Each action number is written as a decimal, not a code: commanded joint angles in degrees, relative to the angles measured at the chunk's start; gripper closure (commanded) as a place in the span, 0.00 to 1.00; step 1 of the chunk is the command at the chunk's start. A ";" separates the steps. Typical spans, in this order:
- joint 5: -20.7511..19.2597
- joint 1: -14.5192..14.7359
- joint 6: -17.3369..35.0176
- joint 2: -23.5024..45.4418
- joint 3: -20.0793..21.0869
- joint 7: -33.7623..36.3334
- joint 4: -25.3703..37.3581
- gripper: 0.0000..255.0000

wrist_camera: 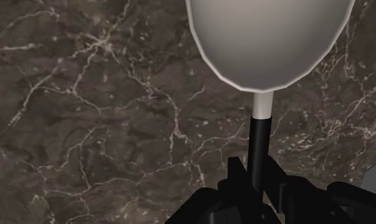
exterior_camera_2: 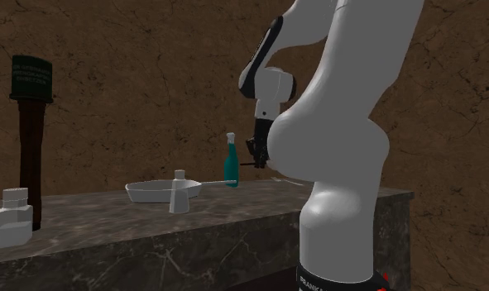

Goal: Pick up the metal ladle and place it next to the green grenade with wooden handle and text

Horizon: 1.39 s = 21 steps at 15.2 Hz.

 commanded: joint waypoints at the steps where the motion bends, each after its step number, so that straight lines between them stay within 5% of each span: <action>1: -0.22 -0.07 -1.69 -0.63 0.32 0.37 1.10 1.00; 21: -0.78 -0.04 -17.44 -3.85 2.73 2.60 13.88 1.00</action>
